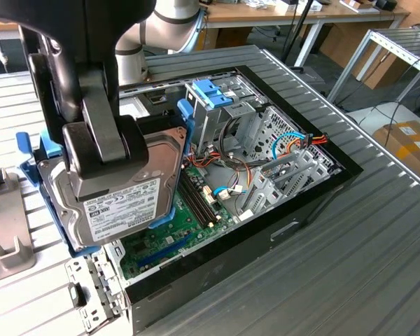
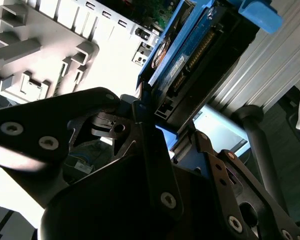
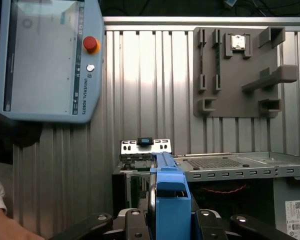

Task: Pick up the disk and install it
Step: 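Pick up the disk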

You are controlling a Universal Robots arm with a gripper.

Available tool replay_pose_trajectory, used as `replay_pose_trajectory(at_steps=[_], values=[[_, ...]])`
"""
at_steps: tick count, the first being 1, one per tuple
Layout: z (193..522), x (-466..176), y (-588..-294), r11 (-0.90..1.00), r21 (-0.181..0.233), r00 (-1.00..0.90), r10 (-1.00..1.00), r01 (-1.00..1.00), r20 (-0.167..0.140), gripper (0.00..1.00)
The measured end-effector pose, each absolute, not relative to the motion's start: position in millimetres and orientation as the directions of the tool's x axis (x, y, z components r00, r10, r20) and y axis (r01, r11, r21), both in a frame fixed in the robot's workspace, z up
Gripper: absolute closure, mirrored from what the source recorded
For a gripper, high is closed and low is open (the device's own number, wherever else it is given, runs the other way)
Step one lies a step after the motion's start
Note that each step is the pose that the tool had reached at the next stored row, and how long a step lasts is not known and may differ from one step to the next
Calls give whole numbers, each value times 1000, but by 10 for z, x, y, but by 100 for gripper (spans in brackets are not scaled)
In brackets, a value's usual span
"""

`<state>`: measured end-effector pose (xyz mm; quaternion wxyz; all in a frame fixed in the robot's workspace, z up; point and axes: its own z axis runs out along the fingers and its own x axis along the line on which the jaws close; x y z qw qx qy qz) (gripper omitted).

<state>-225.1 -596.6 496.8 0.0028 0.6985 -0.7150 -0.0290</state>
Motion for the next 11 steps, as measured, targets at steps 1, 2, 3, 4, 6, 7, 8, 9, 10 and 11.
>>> replay_pose_trajectory(at_steps=[1, 2, 3, 4, 6, 7, 8, 9, 10, 11], values=[[4967, -2247, -5969, 22, 45, -24, -999, -999, -37, 63], [4968, -2239, -5975, 22, 46, -24, -999, -999, -37, 63], [4967, -2235, -5978, 22, 45, -24, -999, -999, -37, 63], [4967, -2232, -5981, 22, 45, -24, -999, -999, -37, 63], [4967, -2225, -5988, 22, 46, -24, -999, -999, -36, 63], [4967, -2221, -5991, 22, 46, -24, -999, -999, -37, 63], [4966, -2218, -5994, 22, 45, -24, -999, -999, -37, 63], [4966, -2214, -5997, 22, 45, -24, -999, -999, -37, 63], [4966, -2210, -6000, 22, 46, -24, -999, -999, -37, 63], [4966, -2206, -6003, 22, 45, -24, -999, -999, -37, 63]])
